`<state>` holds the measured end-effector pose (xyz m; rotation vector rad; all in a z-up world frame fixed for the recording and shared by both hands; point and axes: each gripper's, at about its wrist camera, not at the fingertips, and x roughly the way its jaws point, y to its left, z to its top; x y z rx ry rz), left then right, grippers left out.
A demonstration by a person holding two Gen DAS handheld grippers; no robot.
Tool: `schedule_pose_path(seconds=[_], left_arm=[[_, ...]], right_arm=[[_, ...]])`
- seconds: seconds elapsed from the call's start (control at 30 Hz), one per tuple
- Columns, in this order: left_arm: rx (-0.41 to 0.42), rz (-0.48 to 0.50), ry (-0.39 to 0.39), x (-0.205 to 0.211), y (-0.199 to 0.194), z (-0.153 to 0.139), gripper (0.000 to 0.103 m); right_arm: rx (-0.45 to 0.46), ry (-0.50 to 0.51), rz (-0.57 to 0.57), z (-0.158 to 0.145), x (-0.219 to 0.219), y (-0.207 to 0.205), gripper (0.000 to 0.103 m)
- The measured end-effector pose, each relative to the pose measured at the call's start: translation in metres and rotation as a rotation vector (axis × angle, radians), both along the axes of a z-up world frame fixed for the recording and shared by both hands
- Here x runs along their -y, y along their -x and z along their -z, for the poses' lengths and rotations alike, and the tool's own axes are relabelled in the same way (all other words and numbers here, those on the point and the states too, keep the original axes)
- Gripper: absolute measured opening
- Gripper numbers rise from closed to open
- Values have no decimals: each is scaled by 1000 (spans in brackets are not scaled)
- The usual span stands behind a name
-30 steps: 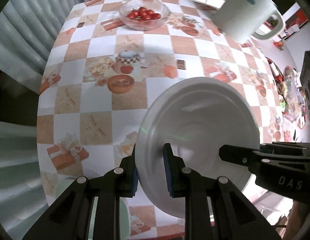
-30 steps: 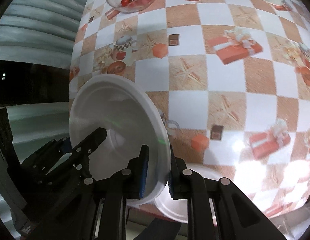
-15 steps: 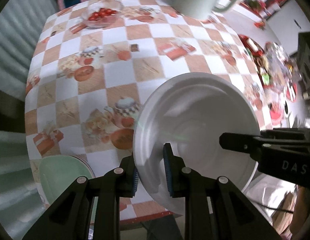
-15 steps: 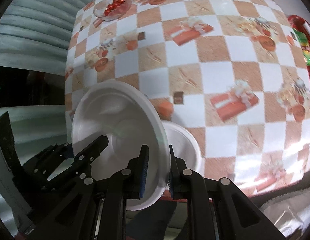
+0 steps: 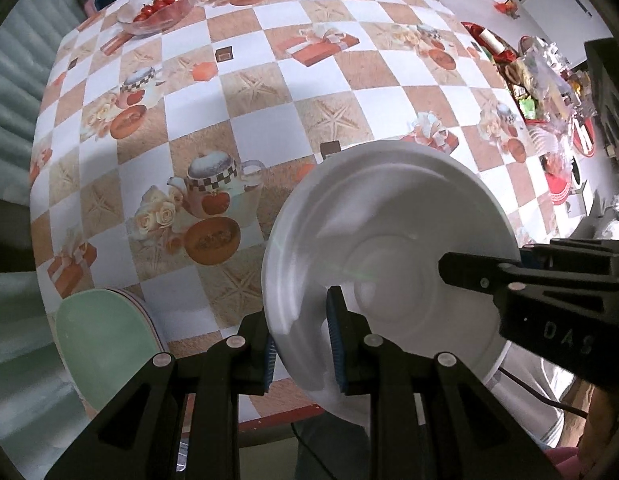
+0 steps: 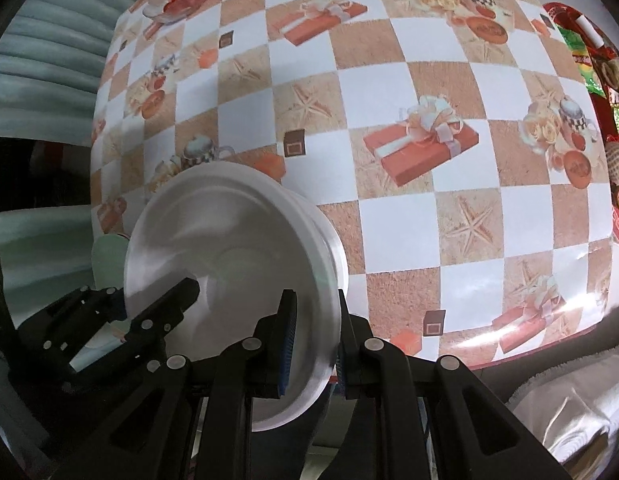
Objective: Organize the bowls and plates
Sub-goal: 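Carry the third white plate with both grippers toward the white plate stack, then lower the white plate onto the white plates and open both grippers, then move both grippers to the rim of the white plate stack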
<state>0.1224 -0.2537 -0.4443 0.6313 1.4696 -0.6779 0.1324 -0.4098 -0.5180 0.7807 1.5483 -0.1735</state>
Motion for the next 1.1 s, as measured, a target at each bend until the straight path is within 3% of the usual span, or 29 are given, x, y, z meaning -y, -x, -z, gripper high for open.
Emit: schedule_pose_path(seconds=[0.3,0.4,0.47,0.5,0.53,0.6,0.8,0.87,0.9,1.1], left_arm=[[7,-6,-22,-3,5,13,26],[-1,-3,-23,-2,6,15,44],[22,4,-30,-1,8,13,68],[36,8,-31,-1,9,12,74],[49,10,-34,-1,9,10,80],[59,15,-43,-2,9,9,81],[51,20,-64,-11,5,7,91],[41,19,-65,-15,5,5,102],[31,18,-64,-17,5,5,103],[-14,5,-76,-27,9,5,103]], right_arm=[[-5,-13,-10,16,-5,2,20],[-9,-39,-10,21,-5,1,20],[-14,-37,-12,21,-4,1,21],[-17,-33,-16,21,-4,1,34],[-17,-25,-15,19,-3,2,65],[1,-6,-2,14,1,4,86],[-45,21,7,11,15,9,87],[-52,38,-5,7,16,12,97],[-46,41,-6,5,16,14,103],[-60,37,4,0,11,27,103]])
